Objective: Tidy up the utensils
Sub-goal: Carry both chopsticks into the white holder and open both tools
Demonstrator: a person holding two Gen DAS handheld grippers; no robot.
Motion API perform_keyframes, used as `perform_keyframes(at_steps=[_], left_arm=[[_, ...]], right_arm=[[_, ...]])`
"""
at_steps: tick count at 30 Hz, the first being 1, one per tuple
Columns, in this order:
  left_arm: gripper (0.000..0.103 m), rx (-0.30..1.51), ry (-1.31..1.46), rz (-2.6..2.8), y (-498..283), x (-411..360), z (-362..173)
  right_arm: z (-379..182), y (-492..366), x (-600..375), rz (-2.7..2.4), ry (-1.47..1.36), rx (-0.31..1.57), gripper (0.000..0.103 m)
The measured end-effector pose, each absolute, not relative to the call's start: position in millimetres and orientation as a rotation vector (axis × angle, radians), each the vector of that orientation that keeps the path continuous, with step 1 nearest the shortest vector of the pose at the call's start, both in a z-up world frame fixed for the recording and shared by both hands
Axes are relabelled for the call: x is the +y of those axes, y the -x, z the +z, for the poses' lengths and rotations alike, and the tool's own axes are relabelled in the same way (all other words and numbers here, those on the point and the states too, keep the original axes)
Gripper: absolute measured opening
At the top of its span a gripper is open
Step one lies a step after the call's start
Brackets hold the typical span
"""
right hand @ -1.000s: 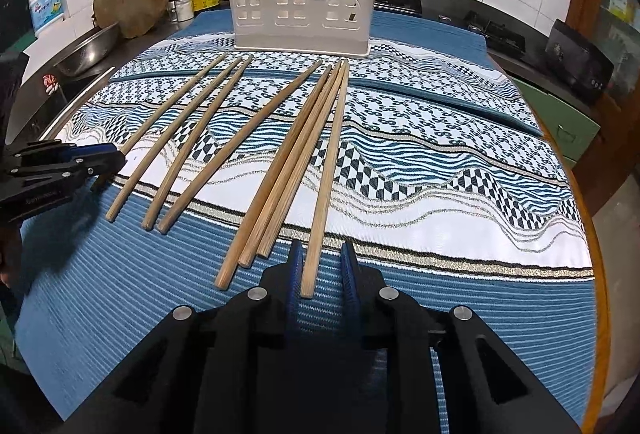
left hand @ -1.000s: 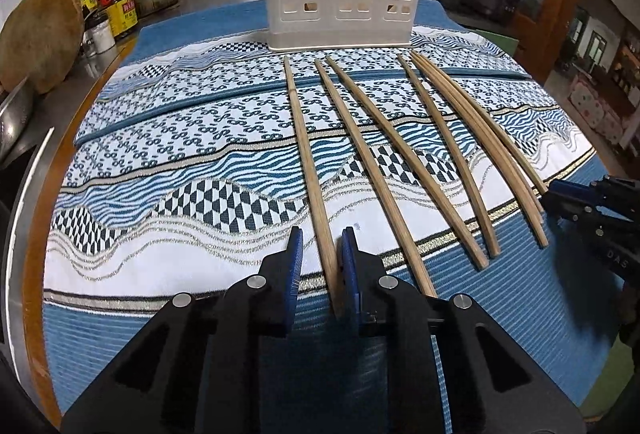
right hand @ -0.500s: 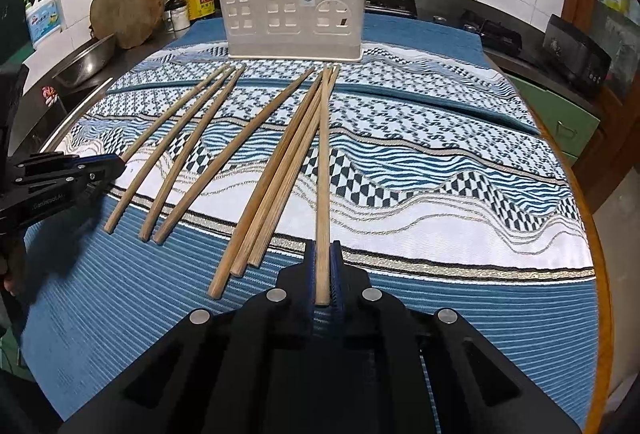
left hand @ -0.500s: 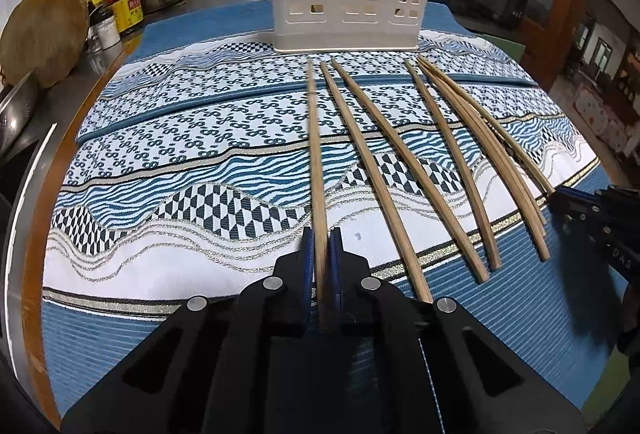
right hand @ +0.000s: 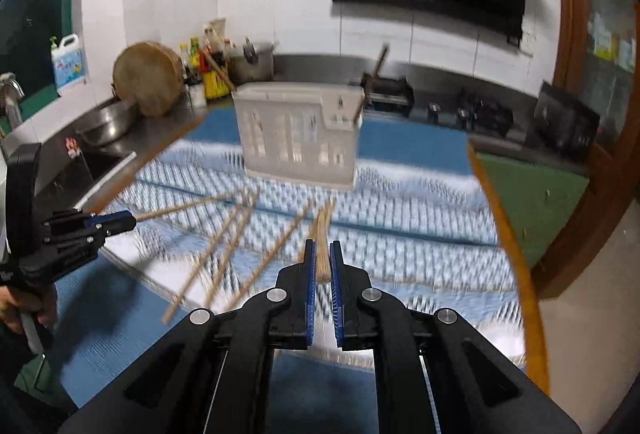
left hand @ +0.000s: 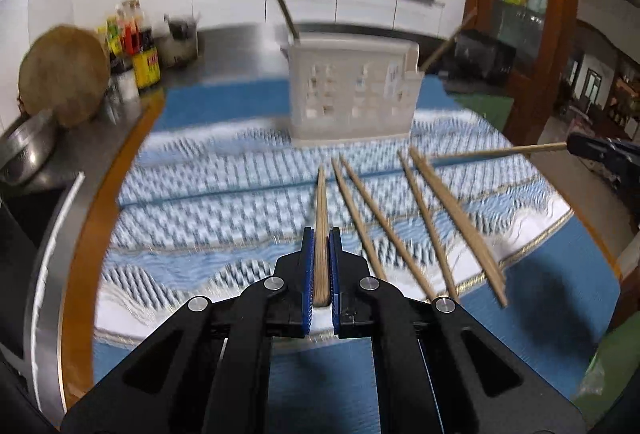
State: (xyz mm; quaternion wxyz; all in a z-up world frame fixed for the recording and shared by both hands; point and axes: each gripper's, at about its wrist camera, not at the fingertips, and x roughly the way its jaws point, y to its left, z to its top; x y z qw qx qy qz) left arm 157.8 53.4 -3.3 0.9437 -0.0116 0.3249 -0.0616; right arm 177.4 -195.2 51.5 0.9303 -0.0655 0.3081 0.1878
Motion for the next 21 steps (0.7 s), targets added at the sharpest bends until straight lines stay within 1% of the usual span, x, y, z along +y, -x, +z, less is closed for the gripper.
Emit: perform_keyframes(at_steps=[5, 11, 21], left_arm=[[0.006, 0.608, 0.02, -0.13, -168, 57, 16], [0.006, 0.597, 0.015, -0.157, -186, 58, 35], [0.006, 0.552, -0.004, -0.215, -223, 53, 97]], right_arm=[[79, -198, -186, 0.408, 0.162, 0.613, 0.007], [105, -225, -172, 0.443, 0.196, 0.616, 0.007], [179, -271, -156, 0.458, 0.24, 0.581, 0.007]])
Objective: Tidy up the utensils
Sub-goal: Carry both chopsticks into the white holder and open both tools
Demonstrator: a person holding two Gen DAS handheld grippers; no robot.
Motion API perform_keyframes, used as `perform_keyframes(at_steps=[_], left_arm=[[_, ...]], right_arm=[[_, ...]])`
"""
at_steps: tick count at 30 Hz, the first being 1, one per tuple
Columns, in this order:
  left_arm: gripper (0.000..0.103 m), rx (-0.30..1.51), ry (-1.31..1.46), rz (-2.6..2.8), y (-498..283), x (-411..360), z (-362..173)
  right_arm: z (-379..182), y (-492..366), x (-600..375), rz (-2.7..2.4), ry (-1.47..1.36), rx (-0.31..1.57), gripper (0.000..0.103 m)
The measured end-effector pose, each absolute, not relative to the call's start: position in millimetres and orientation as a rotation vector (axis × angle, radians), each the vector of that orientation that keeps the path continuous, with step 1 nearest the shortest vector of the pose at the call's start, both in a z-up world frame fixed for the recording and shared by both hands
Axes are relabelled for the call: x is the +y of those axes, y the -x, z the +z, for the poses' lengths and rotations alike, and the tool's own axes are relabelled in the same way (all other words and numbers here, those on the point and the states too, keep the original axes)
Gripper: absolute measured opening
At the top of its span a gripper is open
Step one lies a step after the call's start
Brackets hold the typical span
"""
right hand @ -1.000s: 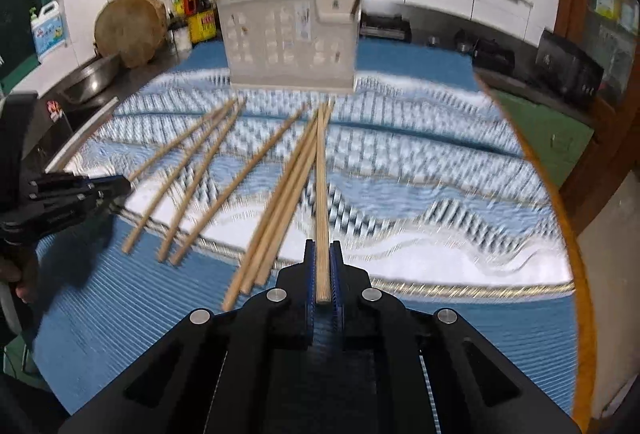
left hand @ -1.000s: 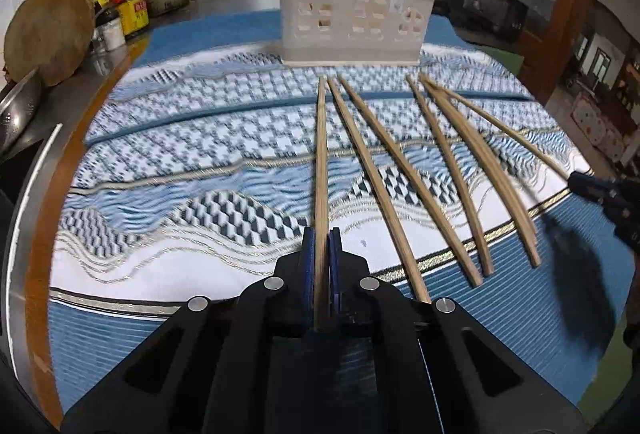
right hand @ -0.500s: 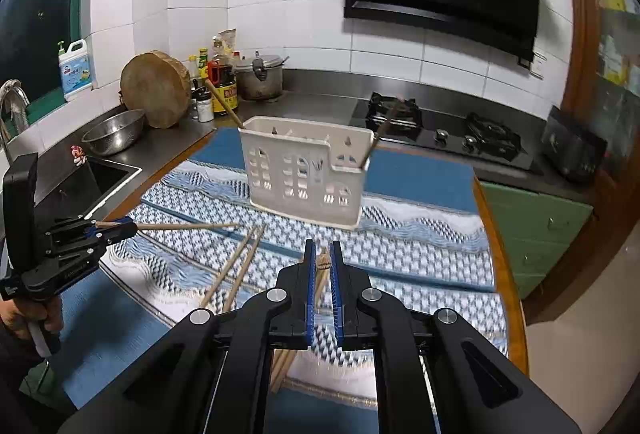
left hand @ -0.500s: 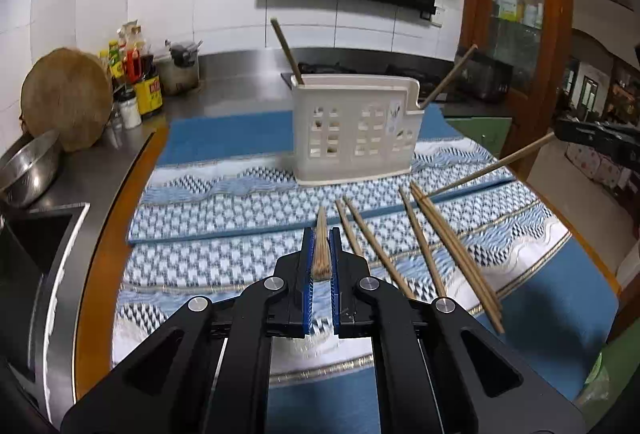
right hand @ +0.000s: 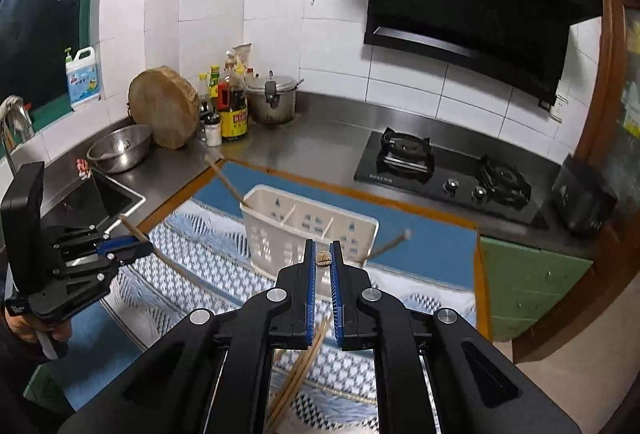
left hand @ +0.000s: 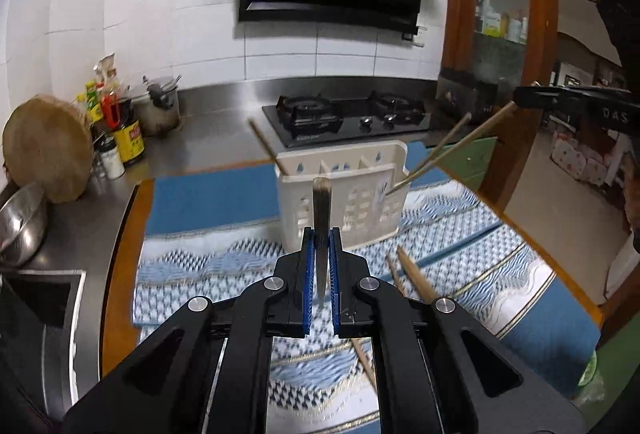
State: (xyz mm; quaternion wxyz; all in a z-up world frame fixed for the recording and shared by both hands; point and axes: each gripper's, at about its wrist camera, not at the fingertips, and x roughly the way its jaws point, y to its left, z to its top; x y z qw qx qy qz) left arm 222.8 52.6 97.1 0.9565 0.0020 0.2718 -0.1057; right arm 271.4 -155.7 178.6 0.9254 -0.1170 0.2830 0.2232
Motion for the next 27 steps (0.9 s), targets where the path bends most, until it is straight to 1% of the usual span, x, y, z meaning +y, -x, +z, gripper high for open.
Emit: perform_keyframes(at_steps=[7, 13, 17, 23, 27], left_arm=[[0.006, 0.467, -0.037, -0.245, -238, 42, 147], [0.006, 0.354, -0.045, -0.21, -260, 34, 188], [0.006, 0.325, -0.043, -0.167, -283, 32, 193], [0.006, 0.357, 0.018, -0.135, -322, 39, 174], [0.006, 0.357, 0.063, -0.158, -327, 42, 175]], right_arm=[[214, -290, -151, 0.428, 0.288, 0.552, 0.007], [214, -310, -147, 0.402, 0.311, 0.563, 0.007], [199, -329, -144, 0.398, 0.326, 0.603, 0.007], [176, -349, -141, 0.404, 0.321, 0.654, 0.007], [168, -355, -142, 0.414, 0.314, 0.662, 0.007]])
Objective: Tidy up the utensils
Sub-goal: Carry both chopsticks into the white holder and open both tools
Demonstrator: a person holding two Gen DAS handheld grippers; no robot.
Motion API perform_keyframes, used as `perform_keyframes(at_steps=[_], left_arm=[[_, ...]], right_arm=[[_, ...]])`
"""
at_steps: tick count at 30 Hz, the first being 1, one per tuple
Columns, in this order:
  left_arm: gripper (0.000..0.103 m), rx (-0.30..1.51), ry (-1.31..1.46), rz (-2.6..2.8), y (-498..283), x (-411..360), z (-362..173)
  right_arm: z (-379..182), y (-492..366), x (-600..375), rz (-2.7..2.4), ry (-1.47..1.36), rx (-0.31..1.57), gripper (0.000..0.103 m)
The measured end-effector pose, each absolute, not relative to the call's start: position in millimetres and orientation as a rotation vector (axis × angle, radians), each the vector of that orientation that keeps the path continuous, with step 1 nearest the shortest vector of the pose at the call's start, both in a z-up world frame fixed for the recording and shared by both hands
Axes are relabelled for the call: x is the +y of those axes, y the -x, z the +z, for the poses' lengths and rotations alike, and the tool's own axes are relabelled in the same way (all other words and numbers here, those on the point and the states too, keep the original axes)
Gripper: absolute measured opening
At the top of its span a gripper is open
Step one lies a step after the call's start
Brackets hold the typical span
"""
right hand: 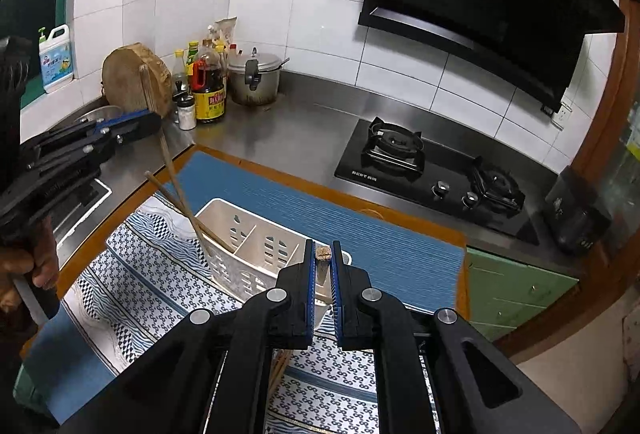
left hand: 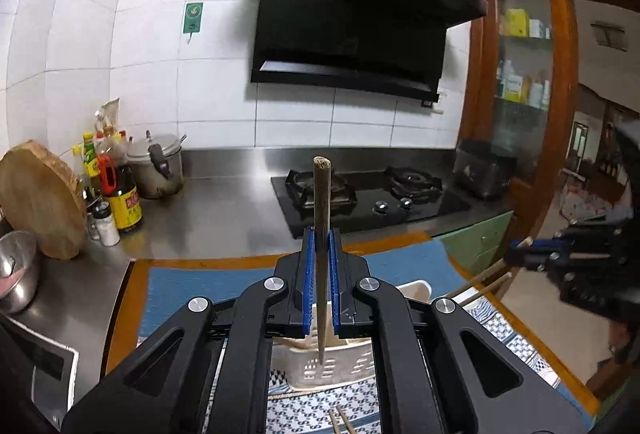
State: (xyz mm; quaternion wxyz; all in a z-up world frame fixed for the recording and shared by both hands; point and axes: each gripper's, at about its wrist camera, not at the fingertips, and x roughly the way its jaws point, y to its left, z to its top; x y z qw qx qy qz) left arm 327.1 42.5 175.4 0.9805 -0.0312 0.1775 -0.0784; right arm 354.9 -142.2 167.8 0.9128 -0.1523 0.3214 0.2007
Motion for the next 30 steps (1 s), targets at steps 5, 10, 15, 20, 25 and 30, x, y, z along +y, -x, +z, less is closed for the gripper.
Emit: perform_keyframes(at_steps=[5, 10, 15, 20, 25, 30], left_arm=[[0.006, 0.303, 0.053, -0.163, -320, 42, 197], [0.006, 0.235, 0.061, -0.159, -316, 42, 220], [0.006, 0.292, 0.079, -0.147, -336, 41, 196], [0.006, 0.376, 0.117, -0.15, -355, 49, 164], [0.008, 0.415, 0.107, -0.153, -356, 50, 151], [0.018, 0.414, 0.088, -0.147, -338, 49, 155]], right_arm=[[163, -361, -143, 0.404, 0.313, 0.676, 0.007], [147, -368, -139, 0.406, 0.328, 0.714, 0.007], [141, -368, -140, 0.407, 0.327, 0.714, 0.008], [145, -360, -146, 0.402, 0.324, 0.682, 0.018], [150, -343, -159, 0.39, 0.301, 0.64, 0.035], [154, -311, -169, 0.392, 0.274, 0.592, 0.047]])
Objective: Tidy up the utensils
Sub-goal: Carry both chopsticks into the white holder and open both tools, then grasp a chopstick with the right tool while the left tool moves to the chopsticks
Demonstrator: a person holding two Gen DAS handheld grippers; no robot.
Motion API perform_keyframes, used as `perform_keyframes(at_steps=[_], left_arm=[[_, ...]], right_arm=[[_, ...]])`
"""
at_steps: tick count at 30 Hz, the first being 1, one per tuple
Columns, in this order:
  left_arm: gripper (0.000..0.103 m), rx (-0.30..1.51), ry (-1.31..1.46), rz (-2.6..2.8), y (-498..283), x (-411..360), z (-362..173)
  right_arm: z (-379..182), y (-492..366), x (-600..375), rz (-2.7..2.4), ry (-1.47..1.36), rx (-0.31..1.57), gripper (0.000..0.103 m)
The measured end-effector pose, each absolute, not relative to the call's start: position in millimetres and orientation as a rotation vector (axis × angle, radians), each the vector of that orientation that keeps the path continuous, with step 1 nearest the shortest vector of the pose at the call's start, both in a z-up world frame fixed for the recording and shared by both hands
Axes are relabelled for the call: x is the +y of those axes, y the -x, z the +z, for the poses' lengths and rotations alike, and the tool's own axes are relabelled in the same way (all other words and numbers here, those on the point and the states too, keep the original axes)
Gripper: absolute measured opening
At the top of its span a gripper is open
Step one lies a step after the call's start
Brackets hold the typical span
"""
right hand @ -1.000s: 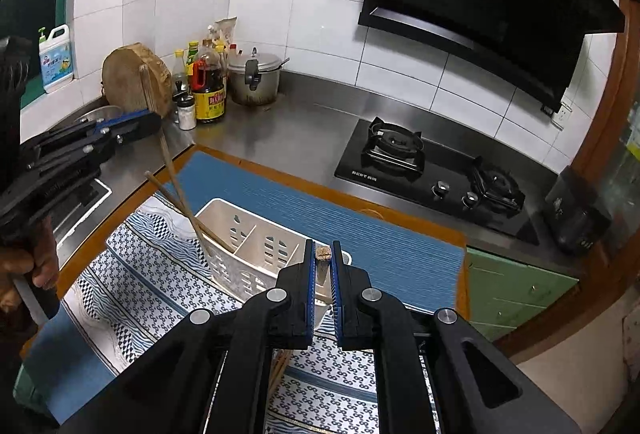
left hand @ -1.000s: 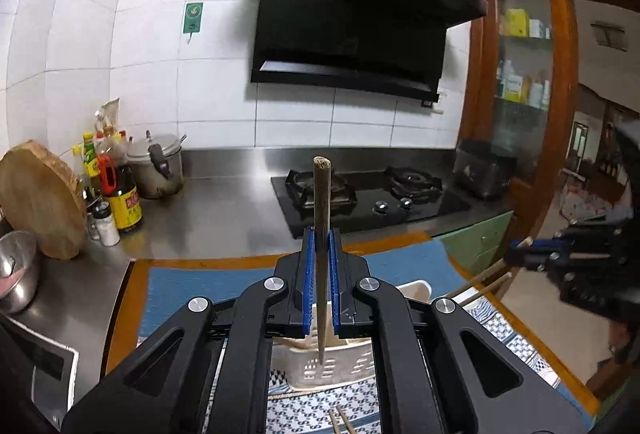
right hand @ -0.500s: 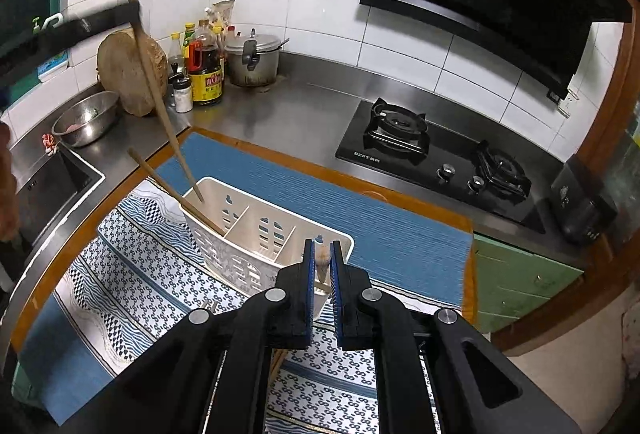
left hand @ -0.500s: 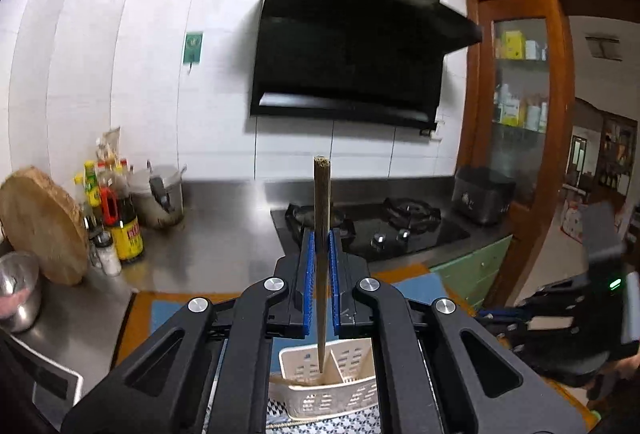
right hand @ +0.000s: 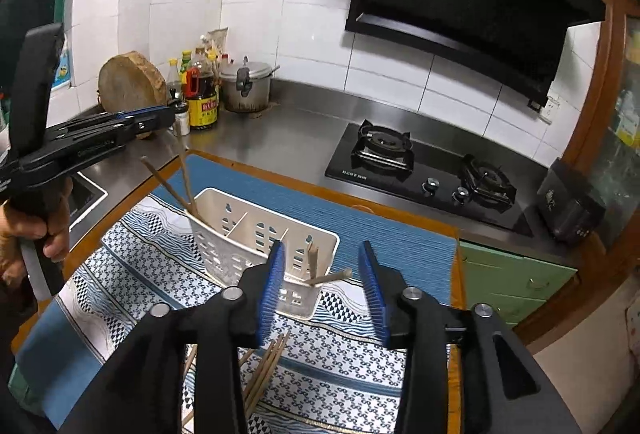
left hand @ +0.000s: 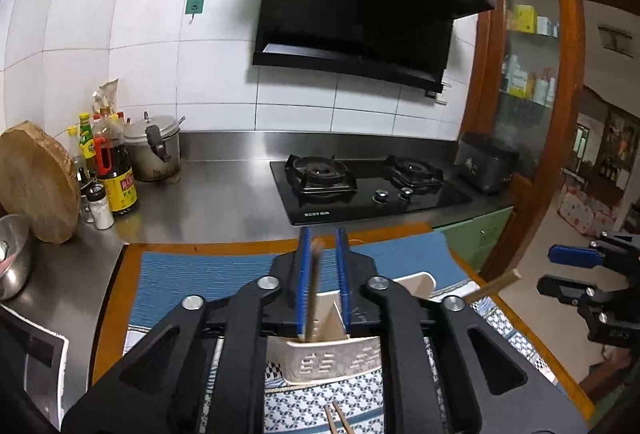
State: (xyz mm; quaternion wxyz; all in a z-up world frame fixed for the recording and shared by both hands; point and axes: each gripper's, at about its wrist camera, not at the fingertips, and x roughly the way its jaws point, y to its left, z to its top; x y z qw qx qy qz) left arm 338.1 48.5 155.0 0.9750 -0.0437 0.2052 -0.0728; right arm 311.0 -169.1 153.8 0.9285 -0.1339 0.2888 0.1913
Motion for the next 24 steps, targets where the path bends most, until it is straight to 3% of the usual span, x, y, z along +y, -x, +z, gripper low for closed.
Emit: perform_keyframes(at_steps=[7, 17, 24], left_arm=[[0.029, 0.434, 0.062, -0.136, -278, 52, 146], [0.034, 0.56, 0.129, -0.145, -191, 60, 77], [0.036, 0.655, 0.188, -0.12, -164, 67, 21]], right_arm=[[123, -250, -177, 0.423, 0.244, 0.608, 0.049], [22, -192, -187, 0.405, 0.178, 0.766, 0.049], [-40, -180, -188, 0.395, 0.098, 0.881, 0.035]])
